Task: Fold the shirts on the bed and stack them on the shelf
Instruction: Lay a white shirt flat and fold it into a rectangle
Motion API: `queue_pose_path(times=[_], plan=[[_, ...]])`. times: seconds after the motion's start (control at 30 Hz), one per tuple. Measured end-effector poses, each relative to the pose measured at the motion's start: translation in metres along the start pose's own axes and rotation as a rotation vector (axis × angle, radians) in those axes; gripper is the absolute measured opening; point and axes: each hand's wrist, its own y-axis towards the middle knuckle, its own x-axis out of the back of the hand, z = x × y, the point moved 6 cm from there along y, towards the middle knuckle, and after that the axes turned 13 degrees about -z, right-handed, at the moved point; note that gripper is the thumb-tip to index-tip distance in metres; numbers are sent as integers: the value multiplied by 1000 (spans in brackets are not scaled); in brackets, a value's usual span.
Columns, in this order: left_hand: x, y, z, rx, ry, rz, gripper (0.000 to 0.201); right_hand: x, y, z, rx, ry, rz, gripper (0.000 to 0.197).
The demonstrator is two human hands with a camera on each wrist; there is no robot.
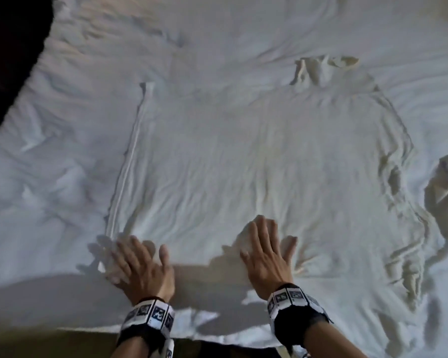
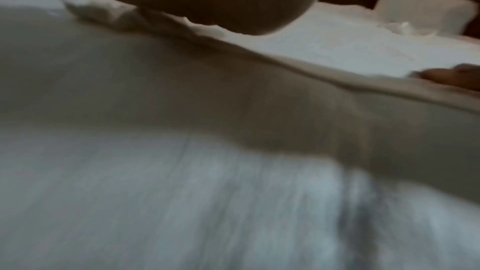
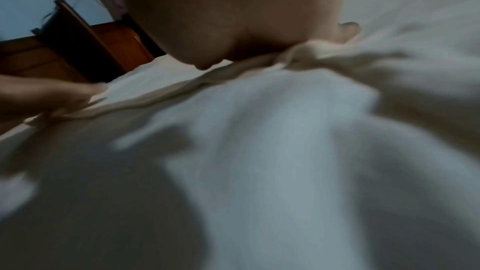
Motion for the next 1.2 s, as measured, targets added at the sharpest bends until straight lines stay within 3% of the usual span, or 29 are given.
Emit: queue_pose_path(times=[0.13, 0.2, 0.27, 0.37, 0.4, 0.43, 0.53, 0.6, 0.67, 0.7, 0.73, 0.8, 0.87, 0.9, 0.93, 1.03, 1.1, 1.17, 1.2], plan=[[-25, -18, -87, -530, -92, 6, 65, -9, 29, 37, 92, 16, 3, 72], [-36, -7, -86, -623, -37, 17, 60, -12, 38, 35, 67, 14, 18, 74], [-36, 24, -35, -501, 29, -28, 61, -14, 38, 28, 64, -23, 38, 73], [-11, 69, 47, -151, 65, -125, 72, -9, 40, 30, 60, 7, 44, 68], [-7, 79, 51, -51, 58, -107, 76, -7, 47, 33, 55, 17, 35, 67], [-4, 85, 34, -38, 23, -59, 79, -2, 58, 35, 45, 8, 18, 67], [-5, 83, -81, -373, -152, -24, 77, 16, 104, 36, -10, -46, -64, 62], [-18, 76, -156, -582, -259, 92, 74, 32, 134, 32, -26, -71, -124, 63], [-35, 80, -195, -799, -199, 99, 68, 40, 159, 18, -25, -94, -136, 64], [-41, 92, -195, -844, -142, 89, 64, 42, 167, 11, -24, -81, -126, 66], [-44, 111, -185, -837, -92, 37, 61, 43, 171, 4, -17, -68, -112, 68], [-40, 163, -148, -651, -4, -64, 62, 44, 176, -6, 0, -81, -80, 70], [-28, 203, -119, -339, 34, -20, 65, 48, 180, -12, -9, -79, -73, 76], [-22, 211, -121, -231, 49, 17, 69, 53, 183, -12, -18, -73, -79, 79], [-17, 211, -138, -215, 45, 13, 71, 57, 189, -13, -27, -72, -88, 80], [-19, 179, -243, -519, -123, 59, 68, 73, 214, -14, -53, -87, -119, 67], [-29, 149, -309, -759, -209, 144, 64, 84, 234, -22, -41, -85, -144, 68], [-49, 142, -339, -909, -132, 178, 61, 95, 252, -35, 6, -82, -161, 72], [-56, 149, -341, -904, -91, 132, 63, 100, 260, -44, 33, -101, -165, 73]])
